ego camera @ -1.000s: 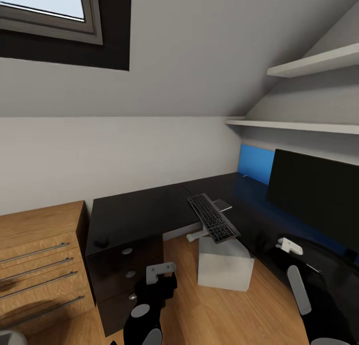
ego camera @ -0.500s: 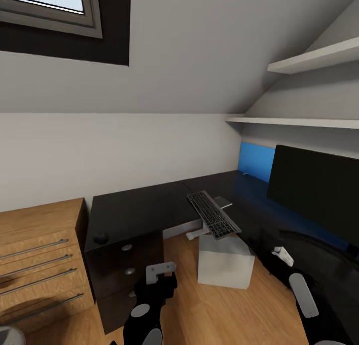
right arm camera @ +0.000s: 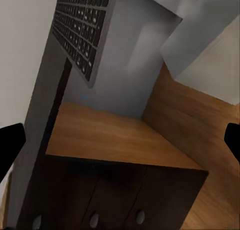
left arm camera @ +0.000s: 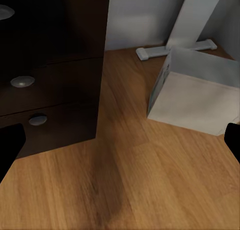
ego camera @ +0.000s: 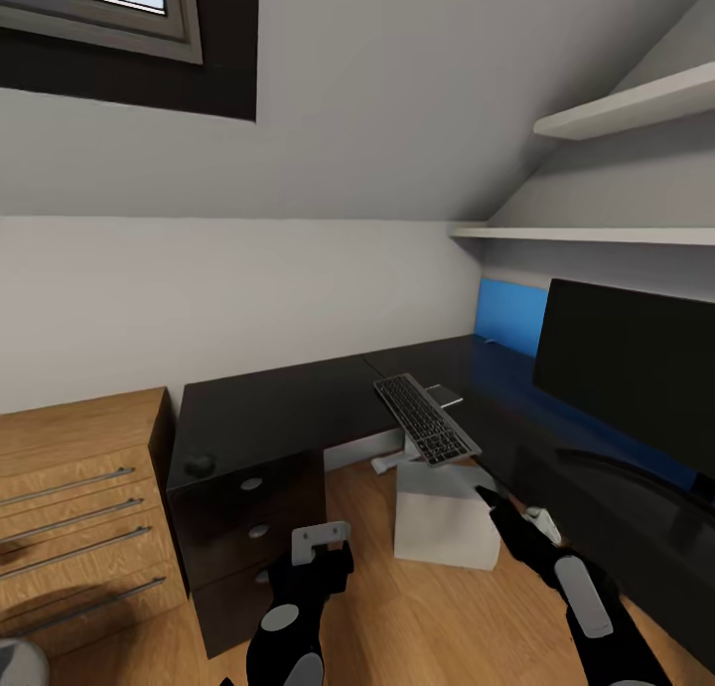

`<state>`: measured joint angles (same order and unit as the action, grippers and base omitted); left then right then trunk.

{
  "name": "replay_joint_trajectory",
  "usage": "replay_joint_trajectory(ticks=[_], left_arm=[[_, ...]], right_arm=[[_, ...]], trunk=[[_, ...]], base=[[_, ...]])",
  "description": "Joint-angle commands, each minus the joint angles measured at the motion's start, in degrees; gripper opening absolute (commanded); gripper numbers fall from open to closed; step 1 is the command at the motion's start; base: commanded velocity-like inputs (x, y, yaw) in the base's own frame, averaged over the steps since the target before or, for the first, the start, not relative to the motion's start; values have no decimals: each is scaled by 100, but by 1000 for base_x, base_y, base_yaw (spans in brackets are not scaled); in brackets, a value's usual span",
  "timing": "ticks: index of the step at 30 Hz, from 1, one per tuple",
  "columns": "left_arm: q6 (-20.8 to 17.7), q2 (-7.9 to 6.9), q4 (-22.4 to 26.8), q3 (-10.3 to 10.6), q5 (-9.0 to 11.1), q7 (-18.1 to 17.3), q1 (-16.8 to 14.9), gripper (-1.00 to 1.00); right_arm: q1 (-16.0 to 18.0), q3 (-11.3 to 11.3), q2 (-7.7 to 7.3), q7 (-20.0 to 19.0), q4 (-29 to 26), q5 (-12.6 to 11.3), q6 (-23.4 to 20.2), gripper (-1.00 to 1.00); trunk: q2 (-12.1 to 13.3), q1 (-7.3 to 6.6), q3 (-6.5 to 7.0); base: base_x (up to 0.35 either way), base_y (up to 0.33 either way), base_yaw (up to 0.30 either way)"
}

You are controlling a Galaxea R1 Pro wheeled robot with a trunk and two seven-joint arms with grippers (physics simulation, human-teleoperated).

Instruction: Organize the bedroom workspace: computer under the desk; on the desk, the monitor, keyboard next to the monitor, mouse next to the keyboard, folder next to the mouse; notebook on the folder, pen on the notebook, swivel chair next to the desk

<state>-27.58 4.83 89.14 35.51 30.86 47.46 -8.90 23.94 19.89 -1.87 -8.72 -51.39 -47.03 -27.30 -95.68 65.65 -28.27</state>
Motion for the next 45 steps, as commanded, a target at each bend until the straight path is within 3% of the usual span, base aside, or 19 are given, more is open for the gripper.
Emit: replay_joint_trajectory(ticks=[1,5,9,13,40,45], left_arm=[[-19,0,7,8,34,44,-6,100],[-19,0,7,8,34,44,-6,100],[-19,0,7,8,34,44,-6,100],[-19,0,7,8,34,44,-6,100],[-28,-10,147,-39,51,44,-6,100],[-29,-15,147,-38,55,41,-6,100]], right_arm=[[5,16,32,-16,33,-282,-35,100],[5,5,48,-19,185,-713,-42,100],[5,0,53,-20,305,-965,-62,100],[5,-7,54,-20,336,-1073,-72,100],[5,-20,55,-429,349,-1139,-21,100],[5,-17,55,-431,346,-1135,-21,100]], trunk=[[-45,22,-25],[-206,110,-97],[-366,198,-169],[-526,286,-240],[-1609,879,-725],[-1609,879,-725]], base=[[0,0,0],[0,0,0],[0,0,0],[0,0,0],[0,0,0],[0,0,0]])
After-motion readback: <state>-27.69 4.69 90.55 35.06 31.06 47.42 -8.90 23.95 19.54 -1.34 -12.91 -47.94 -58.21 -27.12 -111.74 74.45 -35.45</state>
